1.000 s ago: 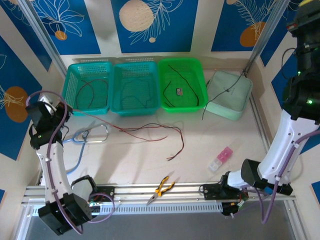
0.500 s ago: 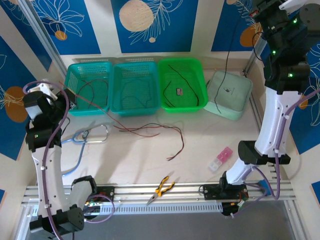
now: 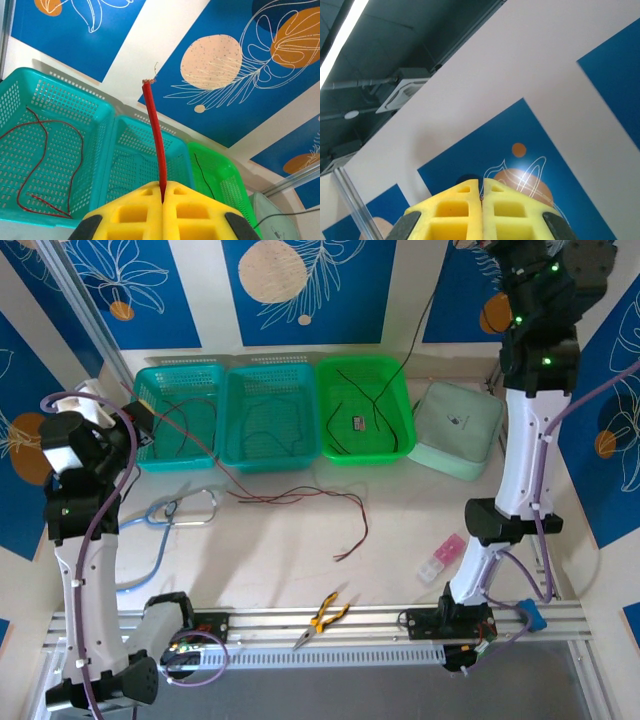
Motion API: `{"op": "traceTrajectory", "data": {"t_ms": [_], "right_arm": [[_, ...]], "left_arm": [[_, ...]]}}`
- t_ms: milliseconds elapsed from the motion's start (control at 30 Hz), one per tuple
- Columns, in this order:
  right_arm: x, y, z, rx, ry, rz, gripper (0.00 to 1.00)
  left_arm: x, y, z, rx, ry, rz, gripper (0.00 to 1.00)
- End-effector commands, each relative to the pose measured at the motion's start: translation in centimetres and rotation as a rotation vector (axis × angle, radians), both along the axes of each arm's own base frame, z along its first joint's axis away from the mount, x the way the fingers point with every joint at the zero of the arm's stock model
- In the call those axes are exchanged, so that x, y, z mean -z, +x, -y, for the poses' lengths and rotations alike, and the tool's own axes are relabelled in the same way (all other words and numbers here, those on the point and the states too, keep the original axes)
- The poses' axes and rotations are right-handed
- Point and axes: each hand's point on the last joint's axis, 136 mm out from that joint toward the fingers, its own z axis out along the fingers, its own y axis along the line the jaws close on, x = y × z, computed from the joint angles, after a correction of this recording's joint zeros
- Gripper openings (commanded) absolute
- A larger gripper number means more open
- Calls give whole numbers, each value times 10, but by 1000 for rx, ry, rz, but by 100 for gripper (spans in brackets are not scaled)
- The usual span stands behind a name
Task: Untangle the cables
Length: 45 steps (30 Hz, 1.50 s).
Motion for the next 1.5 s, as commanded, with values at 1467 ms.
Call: {"op": "traceTrajectory", "data": {"t_ms": [1467], "right_arm": [[557,93,-69,17,-366,-1370,0]], "left_arm": [[-40,-35,19,58,12,65,0]]}}
